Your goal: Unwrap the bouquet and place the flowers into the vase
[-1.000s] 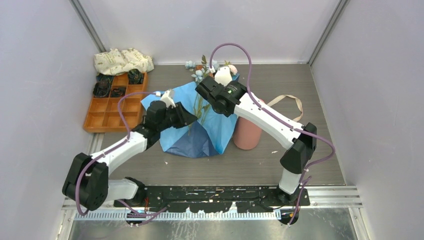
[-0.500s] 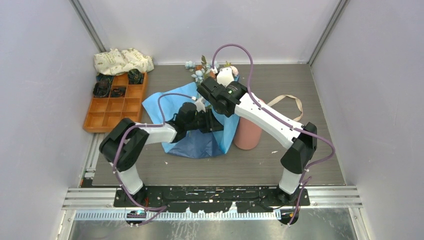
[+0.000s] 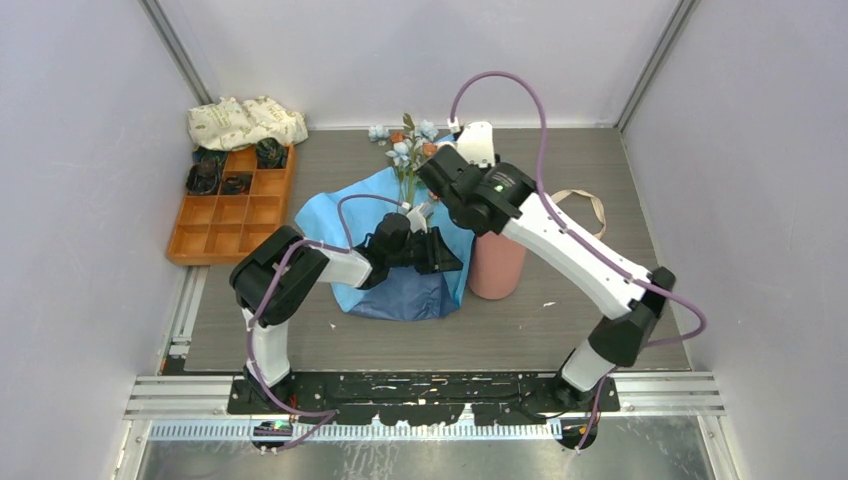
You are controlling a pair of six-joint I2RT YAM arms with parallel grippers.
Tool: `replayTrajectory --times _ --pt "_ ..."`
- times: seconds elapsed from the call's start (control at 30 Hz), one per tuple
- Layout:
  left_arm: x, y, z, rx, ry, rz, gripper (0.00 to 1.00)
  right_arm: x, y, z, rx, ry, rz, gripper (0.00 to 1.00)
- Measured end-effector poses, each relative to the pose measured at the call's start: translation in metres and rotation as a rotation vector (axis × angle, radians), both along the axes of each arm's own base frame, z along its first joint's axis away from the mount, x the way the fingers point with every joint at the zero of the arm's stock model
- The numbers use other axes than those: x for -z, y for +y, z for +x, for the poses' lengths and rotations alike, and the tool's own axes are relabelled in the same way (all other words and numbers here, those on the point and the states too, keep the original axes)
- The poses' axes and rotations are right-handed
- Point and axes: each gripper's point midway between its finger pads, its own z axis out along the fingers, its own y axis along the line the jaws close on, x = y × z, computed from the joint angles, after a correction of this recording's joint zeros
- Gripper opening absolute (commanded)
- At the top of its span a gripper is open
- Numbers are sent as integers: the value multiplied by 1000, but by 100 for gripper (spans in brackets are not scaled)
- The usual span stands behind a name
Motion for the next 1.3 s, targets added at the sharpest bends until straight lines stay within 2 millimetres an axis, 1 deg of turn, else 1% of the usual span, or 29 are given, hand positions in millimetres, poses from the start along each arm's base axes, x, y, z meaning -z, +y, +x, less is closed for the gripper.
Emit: replayTrajectory --times 0.1,0.23,0.3,0.33,0.47,0.57,0.7,0.73,0.83,0.9,1.0,1.1,1.2,1.23,1.3 --pt "12 0 2 -7 12 21 31 -23 -13 -8 10 -50 40 49" --pt "32 4 3 -25 35 68 31 -44 -27 -17 20 -98 81 50" --pt "39 8 4 -36 41 95 30 -48 -29 -20 20 -108 92 49" --pt "40 9 6 -40 37 100 30 -48 -30 -21 20 -109 92 49" --pt "41 17 15 -65 22 114 30 -38 -32 -23 19 -89 72 49" --pt "42 37 28 -118 21 125 30 -31 -31 -24 12 -71 65 50" --pt "43 82 50 -231 31 140 30 -29 -27 -25 -4 -62 88 50" --pt "44 95 56 -263 34 143 30 -29 -25 -25 -10 -63 102 50" --pt "44 121 65 -325 43 151 30 -29 -16 -25 -35 -58 145 50" --pt "43 132 67 -352 43 161 30 -29 -10 -24 -54 -52 170 50" --pt "43 136 62 -353 40 173 30 -28 1 -23 -87 -42 206 50" --pt "42 140 52 -348 54 185 30 -25 16 -20 -121 -26 235 50" --pt "40 144 38 -338 75 203 30 -19 33 -14 -158 -2 255 50" --pt "38 145 33 -334 78 206 30 -18 40 -11 -173 6 261 50" --pt "26 144 24 -320 68 205 30 -17 56 -4 -201 19 278 49"
